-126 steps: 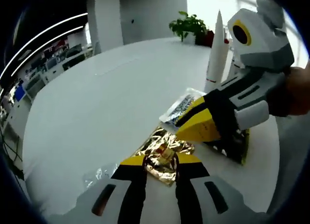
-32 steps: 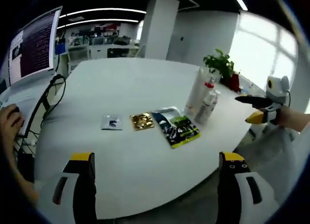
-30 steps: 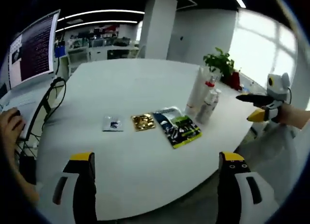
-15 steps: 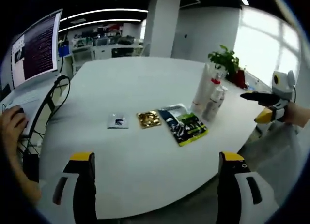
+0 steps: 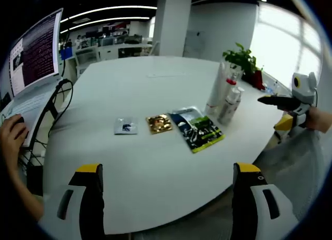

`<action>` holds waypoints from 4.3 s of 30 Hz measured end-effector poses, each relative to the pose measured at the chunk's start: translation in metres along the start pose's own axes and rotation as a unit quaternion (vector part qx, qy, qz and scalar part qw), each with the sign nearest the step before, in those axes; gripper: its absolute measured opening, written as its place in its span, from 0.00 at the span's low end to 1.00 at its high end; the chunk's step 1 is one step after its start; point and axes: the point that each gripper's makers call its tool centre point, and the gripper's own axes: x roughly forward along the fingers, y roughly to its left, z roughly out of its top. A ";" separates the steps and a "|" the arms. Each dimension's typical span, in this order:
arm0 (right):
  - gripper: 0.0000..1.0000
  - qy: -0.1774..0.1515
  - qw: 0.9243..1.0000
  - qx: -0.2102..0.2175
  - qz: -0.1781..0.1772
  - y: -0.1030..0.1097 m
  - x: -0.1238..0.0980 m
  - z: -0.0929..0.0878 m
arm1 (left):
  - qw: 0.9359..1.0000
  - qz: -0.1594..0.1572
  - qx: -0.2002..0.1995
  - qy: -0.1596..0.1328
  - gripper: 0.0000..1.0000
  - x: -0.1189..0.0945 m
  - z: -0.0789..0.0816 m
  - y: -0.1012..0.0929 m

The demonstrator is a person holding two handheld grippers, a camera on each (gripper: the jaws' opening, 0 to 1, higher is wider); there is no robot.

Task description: Arrange the skincare products in the storage area until every visible bottle or jar stands upright without overlapping.

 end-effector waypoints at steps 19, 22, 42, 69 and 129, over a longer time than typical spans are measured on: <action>0.98 0.004 1.000 0.013 -0.020 -0.010 -0.001 -0.003 | 0.996 -0.016 0.066 0.051 0.89 0.041 0.020 0.016; 0.99 0.011 1.000 0.021 -0.019 -0.011 0.001 -0.006 | 0.996 -0.017 0.070 0.058 0.88 0.050 0.022 0.025; 0.99 0.025 0.999 0.032 -0.032 -0.018 0.001 -0.014 | 0.990 -0.009 0.079 0.118 0.82 0.106 0.022 0.054; 0.97 0.060 0.997 0.043 -0.034 -0.020 0.005 -0.029 | 0.975 0.039 0.057 0.210 0.69 0.151 0.022 0.113; 0.93 0.067 0.998 -0.011 0.010 0.006 0.011 -0.023 | 0.962 -0.018 0.171 0.210 0.36 0.126 0.039 0.098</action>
